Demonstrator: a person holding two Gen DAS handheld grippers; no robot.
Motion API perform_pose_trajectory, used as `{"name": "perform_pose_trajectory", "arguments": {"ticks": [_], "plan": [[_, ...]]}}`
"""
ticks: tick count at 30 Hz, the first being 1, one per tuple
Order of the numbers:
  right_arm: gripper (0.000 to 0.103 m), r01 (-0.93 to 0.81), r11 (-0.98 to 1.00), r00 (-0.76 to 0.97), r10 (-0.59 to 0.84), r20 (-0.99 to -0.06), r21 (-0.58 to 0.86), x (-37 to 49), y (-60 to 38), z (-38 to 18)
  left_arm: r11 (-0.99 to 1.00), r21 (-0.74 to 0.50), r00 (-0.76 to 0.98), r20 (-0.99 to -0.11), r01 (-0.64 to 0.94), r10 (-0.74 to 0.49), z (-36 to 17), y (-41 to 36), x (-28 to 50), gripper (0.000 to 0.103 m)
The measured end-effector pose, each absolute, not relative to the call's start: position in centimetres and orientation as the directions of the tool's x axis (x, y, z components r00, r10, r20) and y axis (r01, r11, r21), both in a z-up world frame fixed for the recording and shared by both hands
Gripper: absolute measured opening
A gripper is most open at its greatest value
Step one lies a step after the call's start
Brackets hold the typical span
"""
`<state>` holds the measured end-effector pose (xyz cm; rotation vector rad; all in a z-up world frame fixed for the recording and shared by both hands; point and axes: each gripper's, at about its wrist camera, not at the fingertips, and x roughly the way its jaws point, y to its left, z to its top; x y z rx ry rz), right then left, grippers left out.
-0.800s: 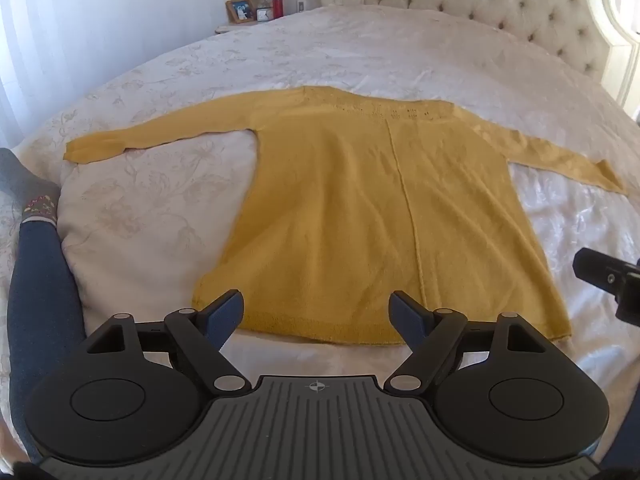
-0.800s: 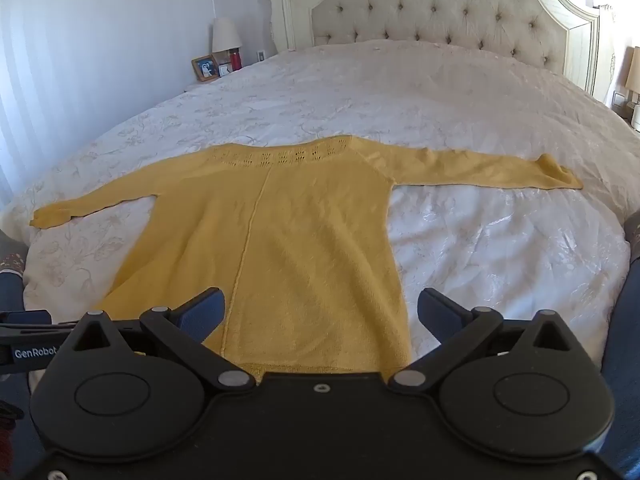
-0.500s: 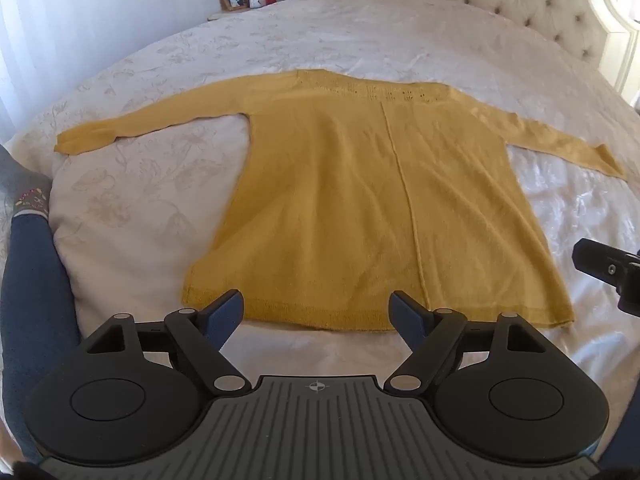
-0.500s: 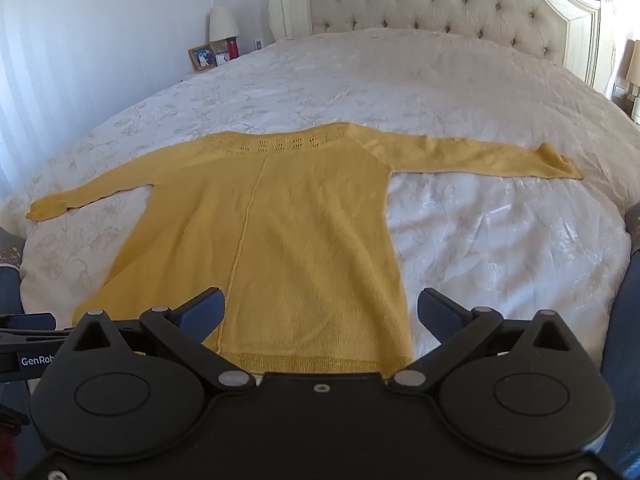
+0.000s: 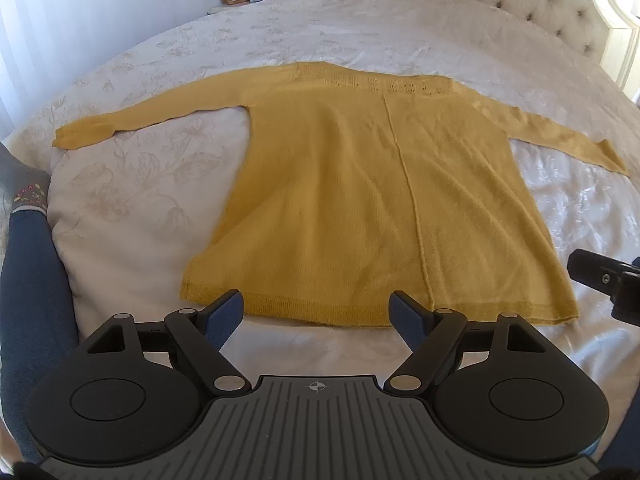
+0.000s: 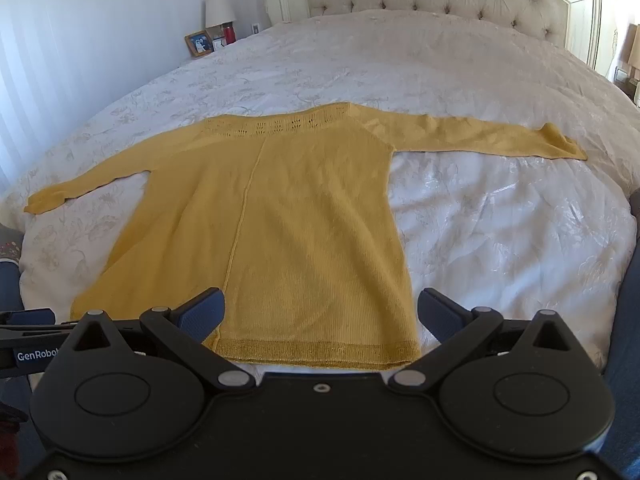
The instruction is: Fold small clothes
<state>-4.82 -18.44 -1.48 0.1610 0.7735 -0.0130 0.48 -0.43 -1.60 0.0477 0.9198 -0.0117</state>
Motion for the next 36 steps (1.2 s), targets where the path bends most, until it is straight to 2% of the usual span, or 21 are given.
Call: {"name": "perform_pose_trajectory", "arguments": {"ticks": [36], "plan": [[0.102, 0.098, 0.987, 0.61, 0.043, -0.791, 0.129, -2.7, -18.1, -4.1, 0.999, 0.047, 0.557, -0.83, 0.019, 0.028, -2.9, -0.2, 1.9, 0.079]]}}
